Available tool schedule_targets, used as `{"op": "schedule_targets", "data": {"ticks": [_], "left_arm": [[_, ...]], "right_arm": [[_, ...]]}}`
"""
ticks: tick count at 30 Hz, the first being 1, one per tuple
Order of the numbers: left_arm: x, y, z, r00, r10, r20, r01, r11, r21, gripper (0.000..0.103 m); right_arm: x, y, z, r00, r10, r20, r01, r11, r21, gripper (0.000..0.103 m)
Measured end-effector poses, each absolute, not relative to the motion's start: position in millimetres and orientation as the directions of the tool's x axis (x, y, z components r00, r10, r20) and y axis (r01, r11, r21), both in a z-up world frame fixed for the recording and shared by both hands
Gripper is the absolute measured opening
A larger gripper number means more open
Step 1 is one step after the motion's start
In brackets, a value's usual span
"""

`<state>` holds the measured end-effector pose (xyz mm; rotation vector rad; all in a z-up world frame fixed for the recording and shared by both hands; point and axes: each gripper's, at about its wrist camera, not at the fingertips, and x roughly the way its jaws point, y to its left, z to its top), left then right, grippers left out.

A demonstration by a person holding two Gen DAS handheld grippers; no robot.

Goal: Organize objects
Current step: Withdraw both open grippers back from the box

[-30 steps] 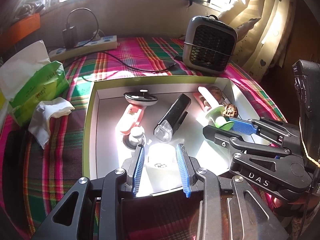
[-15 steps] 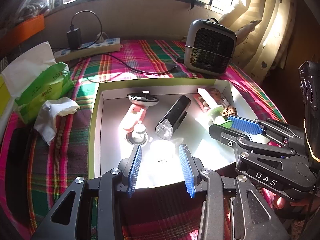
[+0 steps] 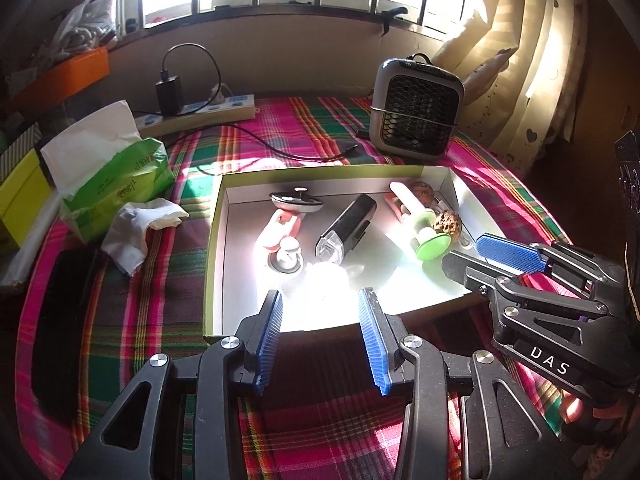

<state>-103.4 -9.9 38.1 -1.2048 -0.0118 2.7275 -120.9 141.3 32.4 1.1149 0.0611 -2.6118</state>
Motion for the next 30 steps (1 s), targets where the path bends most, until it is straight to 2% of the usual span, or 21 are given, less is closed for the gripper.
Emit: {"op": "schedule_targets", "data": {"ticks": [10, 15, 30], "left_arm": [[-76, -7, 45, -0.695, 0.100, -0.712, -0.116, -0.993, -0.027, 0.037], [-63, -6, 42, -0.697, 0.083, -0.712, -0.101, -0.995, -0.017, 0.037], [-38, -3, 13, -0.642, 0.051, -0.765, -0.069, -0.998, -0.008, 0.037]], "right_arm": [[-94, 146, 38, -0.673, -0.243, -0.698, 0.273, -0.959, 0.070, 0.043], [-82, 149, 36, -0.668, -0.247, -0.702, 0.267, -0.960, 0.083, 0.048], [-59, 152, 10, -0.615, -0.201, -0.762, 0.227, -0.971, 0.072, 0.050]]}}
